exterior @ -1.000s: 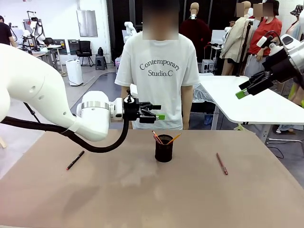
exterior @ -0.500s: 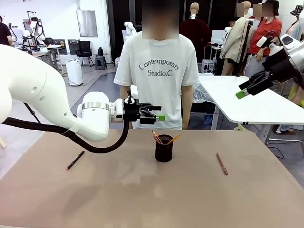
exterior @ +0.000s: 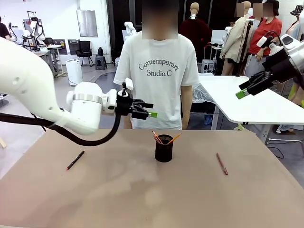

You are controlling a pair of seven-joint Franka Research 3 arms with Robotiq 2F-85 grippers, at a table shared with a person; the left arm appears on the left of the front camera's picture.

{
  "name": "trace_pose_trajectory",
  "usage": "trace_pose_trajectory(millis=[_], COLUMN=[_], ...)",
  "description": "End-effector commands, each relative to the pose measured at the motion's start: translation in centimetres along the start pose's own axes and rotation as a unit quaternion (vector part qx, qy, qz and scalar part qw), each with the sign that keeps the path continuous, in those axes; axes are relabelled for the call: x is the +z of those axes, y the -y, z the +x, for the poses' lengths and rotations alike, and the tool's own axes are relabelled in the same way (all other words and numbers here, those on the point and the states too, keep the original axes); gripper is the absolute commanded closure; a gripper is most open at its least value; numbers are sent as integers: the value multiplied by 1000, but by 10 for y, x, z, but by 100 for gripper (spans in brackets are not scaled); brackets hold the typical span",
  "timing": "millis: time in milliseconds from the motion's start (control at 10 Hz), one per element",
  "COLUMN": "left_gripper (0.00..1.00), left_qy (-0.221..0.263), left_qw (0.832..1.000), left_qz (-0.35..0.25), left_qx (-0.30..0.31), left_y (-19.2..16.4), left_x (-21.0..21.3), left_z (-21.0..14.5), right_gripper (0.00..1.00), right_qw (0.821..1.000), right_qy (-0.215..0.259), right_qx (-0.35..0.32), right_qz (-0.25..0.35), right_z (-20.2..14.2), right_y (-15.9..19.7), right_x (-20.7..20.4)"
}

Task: Place the pens into the pen holder.
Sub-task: Pick up a writing instrument from the table and place it into the Pen holder.

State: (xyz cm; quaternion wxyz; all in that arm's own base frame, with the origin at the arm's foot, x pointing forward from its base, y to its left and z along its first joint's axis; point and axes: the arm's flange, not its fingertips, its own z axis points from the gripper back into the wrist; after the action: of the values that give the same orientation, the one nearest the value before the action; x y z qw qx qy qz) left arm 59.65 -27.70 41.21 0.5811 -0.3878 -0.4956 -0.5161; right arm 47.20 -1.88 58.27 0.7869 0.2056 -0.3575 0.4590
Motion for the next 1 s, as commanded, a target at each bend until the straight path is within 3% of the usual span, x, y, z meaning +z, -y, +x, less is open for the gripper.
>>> trace_pose_trajectory(millis=[0,500,600,700,900], left_gripper=[0,0,0,0,0], left_qy=[-95,-240,-277,-334,-392], left_qw=[995,966,954,930,897], left_qz=[-5,85,100,138,164], left_qx=[9,43,50,69,124], left_y=[23,63,70,63,60], left_x=[30,83,92,108,122], left_z=[30,81,85,80,62], right_gripper=[0,0,0,0,0], right_qw=[1000,1000,1000,1000,1000], right_qy=[2,2,2,2,2], right_qx=[1,1,1,1,1], right_qz=[-2,-2,-2,-2,-2], right_z=[3,3,3,3,3], right_y=[1,1,1,1,1], right_x=[1,1,1,1,1])
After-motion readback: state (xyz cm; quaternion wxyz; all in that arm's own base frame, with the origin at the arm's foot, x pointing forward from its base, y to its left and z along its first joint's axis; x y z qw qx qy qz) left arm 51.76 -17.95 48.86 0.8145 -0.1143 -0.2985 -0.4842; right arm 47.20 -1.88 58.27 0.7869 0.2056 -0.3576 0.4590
